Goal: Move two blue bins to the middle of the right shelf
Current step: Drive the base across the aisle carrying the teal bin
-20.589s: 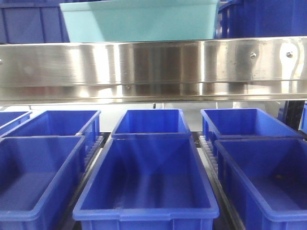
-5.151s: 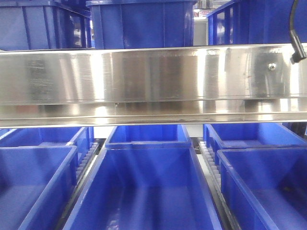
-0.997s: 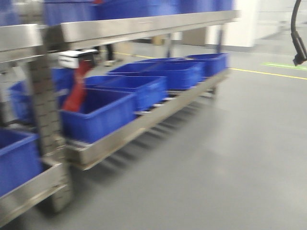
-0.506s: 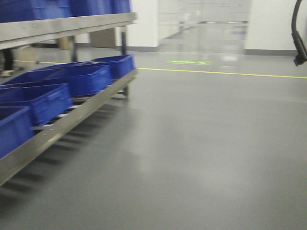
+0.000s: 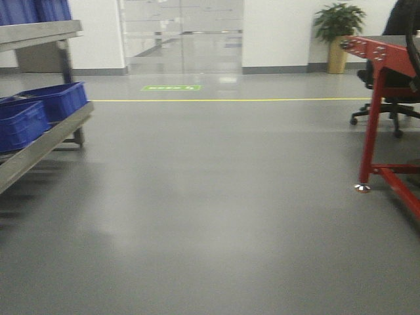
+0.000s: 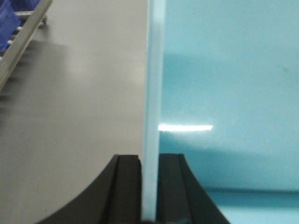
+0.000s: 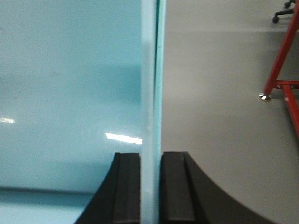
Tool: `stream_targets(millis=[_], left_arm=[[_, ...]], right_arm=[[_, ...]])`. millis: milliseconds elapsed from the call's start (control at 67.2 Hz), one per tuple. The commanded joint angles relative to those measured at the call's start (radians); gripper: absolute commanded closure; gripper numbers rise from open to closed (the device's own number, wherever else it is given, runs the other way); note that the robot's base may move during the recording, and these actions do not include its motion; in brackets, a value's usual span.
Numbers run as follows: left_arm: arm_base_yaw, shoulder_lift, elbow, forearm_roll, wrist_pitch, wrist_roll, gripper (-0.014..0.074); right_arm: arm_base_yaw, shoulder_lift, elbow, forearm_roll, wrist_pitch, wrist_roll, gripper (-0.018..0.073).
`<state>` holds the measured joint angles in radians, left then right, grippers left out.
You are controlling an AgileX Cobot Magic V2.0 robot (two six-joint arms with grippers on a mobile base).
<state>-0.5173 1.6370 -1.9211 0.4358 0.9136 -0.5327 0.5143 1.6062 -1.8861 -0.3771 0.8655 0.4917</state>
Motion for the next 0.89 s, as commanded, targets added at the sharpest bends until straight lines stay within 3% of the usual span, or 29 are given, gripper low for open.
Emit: stream_targets(millis=[0, 878], left_arm=[[0.0, -0.011, -0.018, 0.022, -0.095, -0.003, 0.0707], [0.0, -0.011, -0.018, 0.022, -0.095, -0.003, 0.0707]], right_arm=[[0.008, -0.023, -0.02, 0.008, -0.12, -0.001, 0.0722], [0.008, -0.023, -0.02, 0.008, -0.12, -0.001, 0.0722]])
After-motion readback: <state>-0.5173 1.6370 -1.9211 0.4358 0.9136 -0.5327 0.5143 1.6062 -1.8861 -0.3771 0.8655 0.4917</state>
